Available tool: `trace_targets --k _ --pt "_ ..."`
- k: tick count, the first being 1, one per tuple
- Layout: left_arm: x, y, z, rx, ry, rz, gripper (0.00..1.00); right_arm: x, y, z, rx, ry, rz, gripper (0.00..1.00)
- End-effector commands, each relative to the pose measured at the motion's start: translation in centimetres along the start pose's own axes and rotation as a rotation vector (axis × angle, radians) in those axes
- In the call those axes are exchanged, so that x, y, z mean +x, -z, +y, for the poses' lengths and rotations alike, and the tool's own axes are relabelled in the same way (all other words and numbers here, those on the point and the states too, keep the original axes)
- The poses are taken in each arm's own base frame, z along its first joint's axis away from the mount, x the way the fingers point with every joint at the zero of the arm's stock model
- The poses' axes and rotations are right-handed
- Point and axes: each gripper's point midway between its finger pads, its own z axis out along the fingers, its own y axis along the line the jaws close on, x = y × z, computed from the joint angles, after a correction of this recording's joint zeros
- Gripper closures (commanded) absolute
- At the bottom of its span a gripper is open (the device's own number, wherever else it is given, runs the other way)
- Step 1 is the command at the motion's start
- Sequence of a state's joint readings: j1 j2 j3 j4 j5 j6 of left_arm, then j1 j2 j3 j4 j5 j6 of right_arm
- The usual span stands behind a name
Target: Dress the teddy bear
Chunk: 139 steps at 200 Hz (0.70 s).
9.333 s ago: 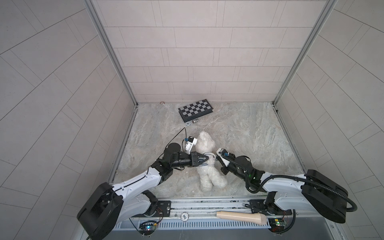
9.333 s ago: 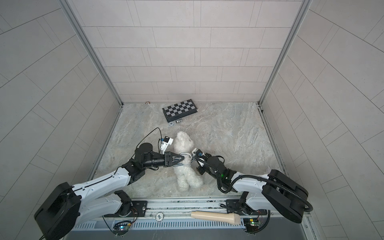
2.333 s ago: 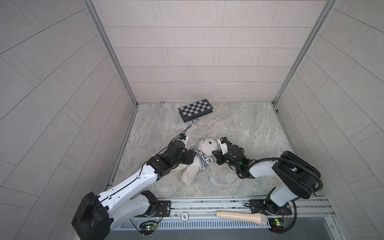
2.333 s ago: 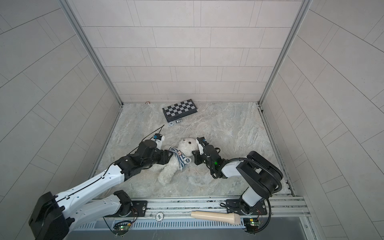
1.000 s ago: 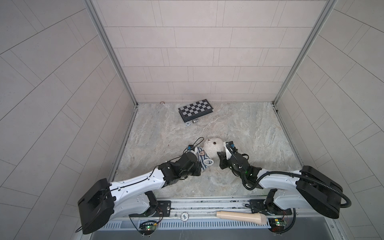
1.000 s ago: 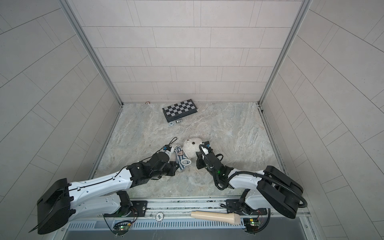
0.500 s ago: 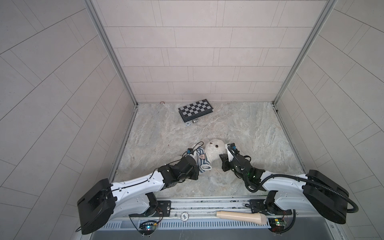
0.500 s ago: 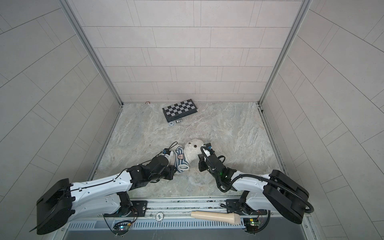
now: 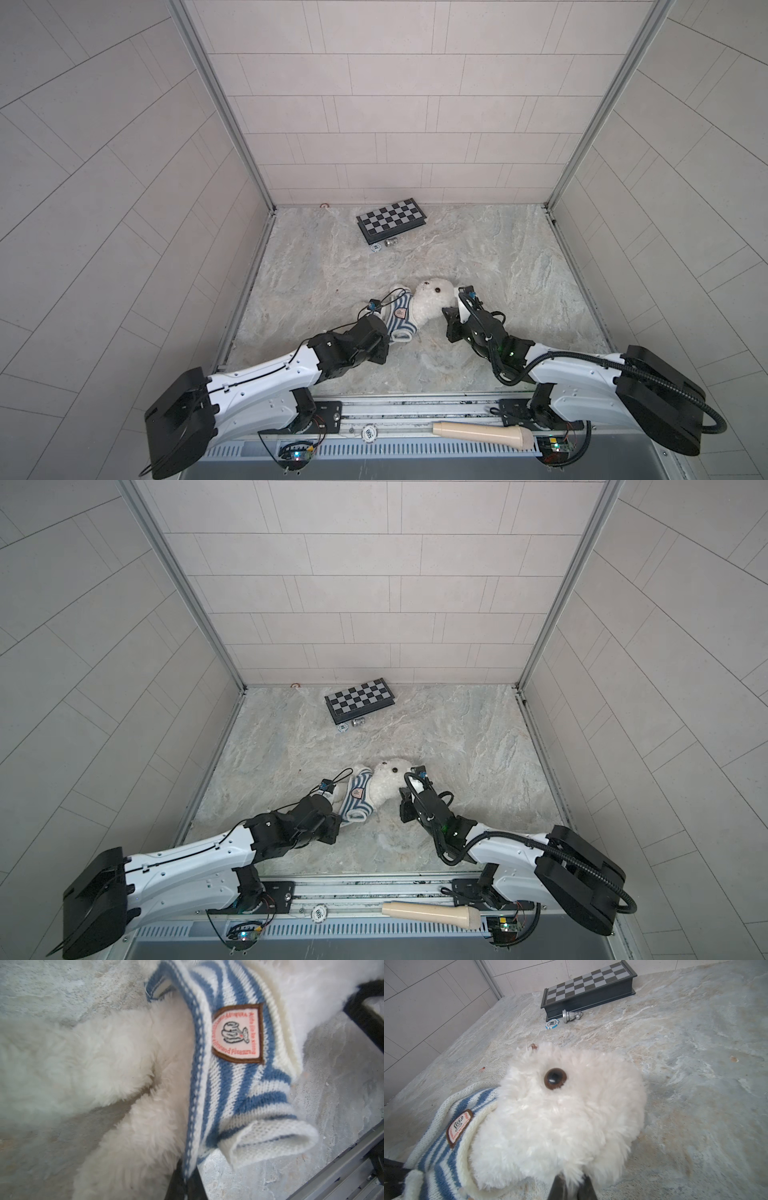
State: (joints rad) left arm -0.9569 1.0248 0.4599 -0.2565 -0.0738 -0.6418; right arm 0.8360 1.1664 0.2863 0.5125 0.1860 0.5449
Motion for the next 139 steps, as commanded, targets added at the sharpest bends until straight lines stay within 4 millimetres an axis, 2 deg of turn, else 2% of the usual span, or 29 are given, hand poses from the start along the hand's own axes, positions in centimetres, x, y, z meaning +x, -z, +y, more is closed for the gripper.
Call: trace_targets --k 1,39,59,91,113,139 --pt "0.9 -0.4 0.6 -0.030 -0.029 0.038 1.00 -0.1 0.2 -2.2 0.098 -0.025 -0.023 1.00" --pt "0.2 -1.3 -0.7 0.022 -0.008 0.016 1.00 0.0 0.0 -1.5 0.066 0.000 0.000 1.00" --pt "-0.6 -1.4 -1.6 0.069 0.009 -0.021 1.00 -0.1 -0.3 -0.2 0.002 0.042 0.015 0.81" --pt "-1.6 -0.9 -3.5 0.176 0.032 -0.076 1.00 -0.1 0.6 0.6 -0.056 0.082 0.017 0.63" --pt "-1.6 -1.1 -3.3 0.168 0.028 -0.076 1.00 -0.4 2.1 1.4 -0.131 0.171 -0.023 0.54" --pt "-1.5 -1.5 -3.5 0.175 0.028 -0.069 1.00 -0.9 4.1 2.3 -0.195 0.296 -0.034 0.52"
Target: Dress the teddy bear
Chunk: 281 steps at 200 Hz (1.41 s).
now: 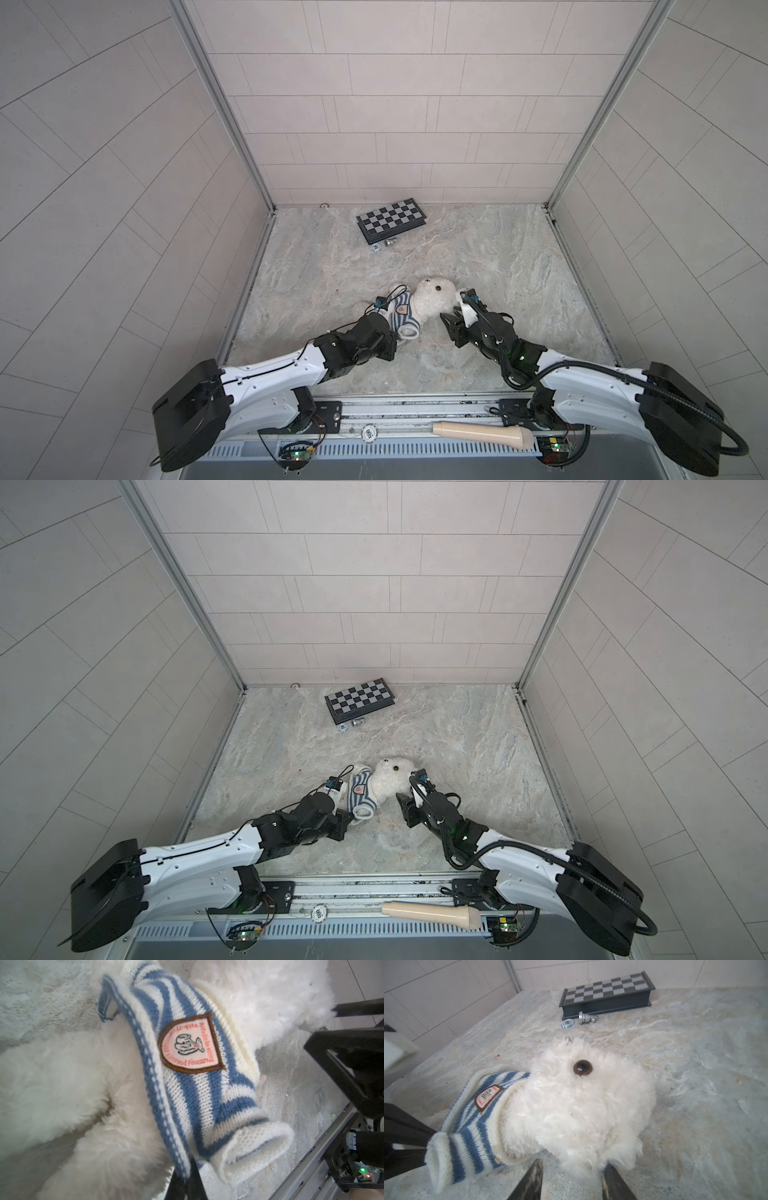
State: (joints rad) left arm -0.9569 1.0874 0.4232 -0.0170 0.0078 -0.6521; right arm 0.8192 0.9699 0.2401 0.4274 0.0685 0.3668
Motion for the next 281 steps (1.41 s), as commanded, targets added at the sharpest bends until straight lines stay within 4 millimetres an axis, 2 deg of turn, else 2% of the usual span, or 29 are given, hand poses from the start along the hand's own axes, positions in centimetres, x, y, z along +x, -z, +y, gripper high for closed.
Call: trace_targets --k 1,20,49,97,120,146,204,257,281 --pt "0.0 -0.4 -0.4 0.024 0.002 -0.006 1.00 -0.5 1.5 1.3 -0.080 0.144 -0.015 0.52" --pt "-0.1 -0.8 -0.8 0.040 0.009 -0.008 1.00 -1.1 2.6 2.4 -0.144 0.232 -0.021 0.53" --pt "-0.1 -1.1 -1.0 0.050 0.013 -0.009 1.00 -1.3 3.4 5.1 -0.282 0.338 -0.019 0.65" --pt "-0.3 -1.3 -1.7 0.097 0.035 -0.019 1.00 -0.1 3.1 8.9 -0.452 0.453 0.038 0.87" --pt "-0.4 -1.4 -1.9 0.103 0.043 -0.023 1.00 0.5 2.3 9.7 -0.471 0.491 0.053 1.00" --pt "-0.4 -1.6 -2.2 0.121 0.055 -0.016 1.00 0.5 1.4 10.4 -0.470 0.507 0.044 1.00" --pt "-0.4 -1.5 -2.4 0.129 0.062 -0.020 1.00 1.5 -0.2 10.2 -0.413 0.577 0.110 1.00" --pt "-0.3 -1.6 -2.4 0.131 0.065 -0.016 1.00 2.2 -1.6 8.9 -0.315 0.638 0.182 1.00" --pt "-0.3 -1.6 -2.5 0.136 0.071 -0.016 1.00 2.4 -1.9 8.9 -0.312 0.647 0.188 1.00"
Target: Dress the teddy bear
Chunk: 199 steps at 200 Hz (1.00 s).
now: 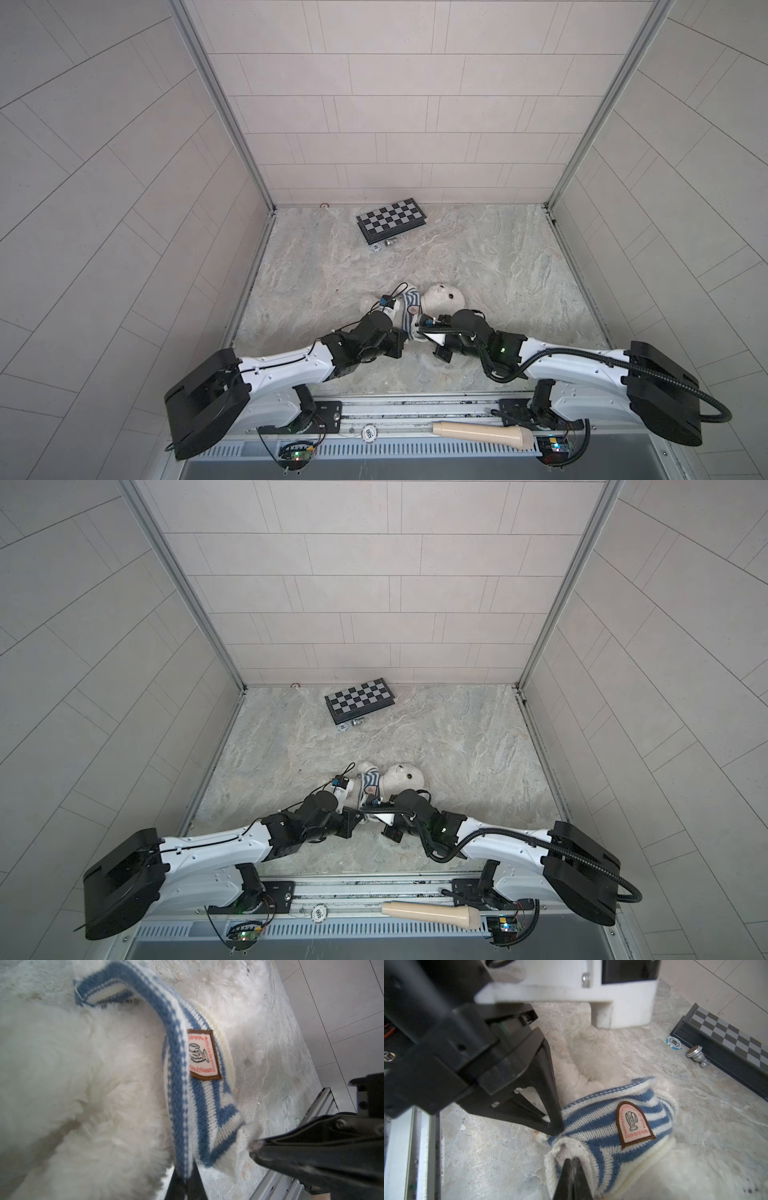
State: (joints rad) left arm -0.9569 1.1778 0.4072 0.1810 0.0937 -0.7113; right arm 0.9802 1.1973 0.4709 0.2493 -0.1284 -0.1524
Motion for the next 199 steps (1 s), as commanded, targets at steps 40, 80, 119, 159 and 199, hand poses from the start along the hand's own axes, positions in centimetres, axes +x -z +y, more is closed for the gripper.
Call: trace_targets --k 40,80,119,159,199 --pt "0.3 -0.2 0.0 0.015 0.020 0.002 1.00 0.5 -0.5 -0.3 0.024 0.056 0.045 1.00" --pt "0.2 -0.1 -0.2 0.022 0.027 -0.001 1.00 0.8 -0.5 0.0 0.013 0.078 0.054 1.00" --pt "0.3 -0.1 -0.2 0.023 0.032 0.002 1.00 1.4 -0.4 -0.1 0.022 0.102 0.078 0.99" --pt "0.1 -0.1 -0.6 0.041 0.039 0.001 1.00 1.8 -0.6 -0.4 0.038 0.119 0.100 0.93" --pt "0.0 0.1 -0.9 0.053 0.044 -0.003 1.00 1.5 -1.0 -0.6 0.043 0.146 0.099 0.85"
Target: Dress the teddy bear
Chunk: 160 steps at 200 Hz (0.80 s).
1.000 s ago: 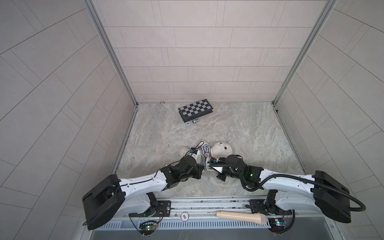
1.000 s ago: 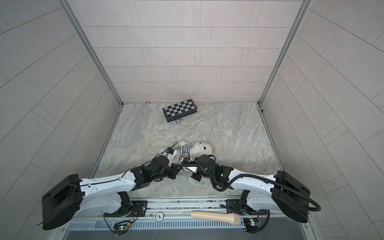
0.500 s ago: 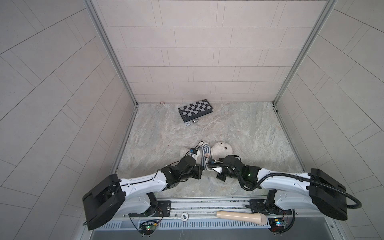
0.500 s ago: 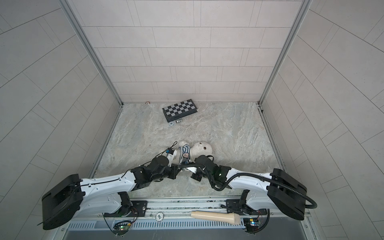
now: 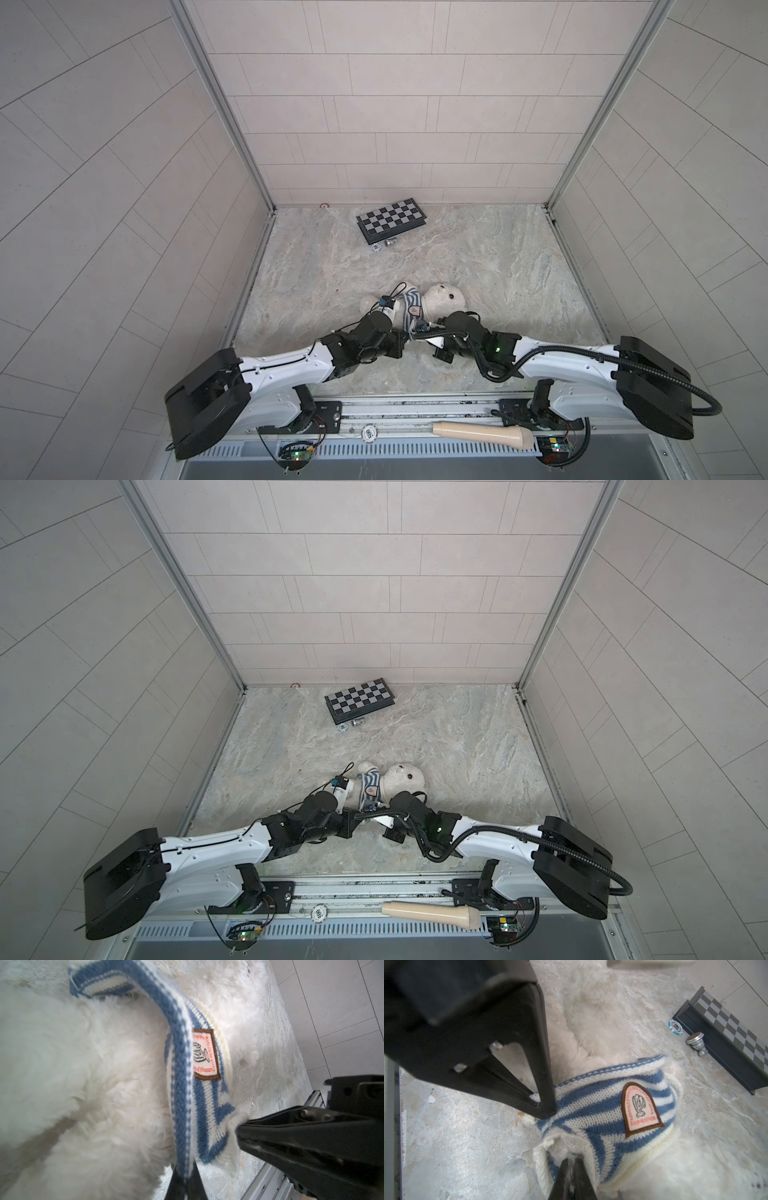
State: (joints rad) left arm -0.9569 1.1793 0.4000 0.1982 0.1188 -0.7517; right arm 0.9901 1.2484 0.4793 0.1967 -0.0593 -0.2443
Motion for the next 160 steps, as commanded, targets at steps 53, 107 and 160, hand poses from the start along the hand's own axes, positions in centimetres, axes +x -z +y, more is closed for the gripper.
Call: trace_targets --k 53,107,160 --pt "-0.5 0.1 -1.2 0.050 0.011 -0.014 1.00 -1.6 -0.9 -0.5 0.020 0.058 -0.030 0.77" --pt "-0.5 0.2 -1.4 0.060 0.014 -0.013 1.00 -2.1 -1.6 -0.7 0.029 0.082 -0.039 0.72" --pt "-0.5 0.3 -1.4 0.067 0.017 -0.018 1.00 -2.8 -2.4 -1.1 0.049 0.086 -0.050 0.67"
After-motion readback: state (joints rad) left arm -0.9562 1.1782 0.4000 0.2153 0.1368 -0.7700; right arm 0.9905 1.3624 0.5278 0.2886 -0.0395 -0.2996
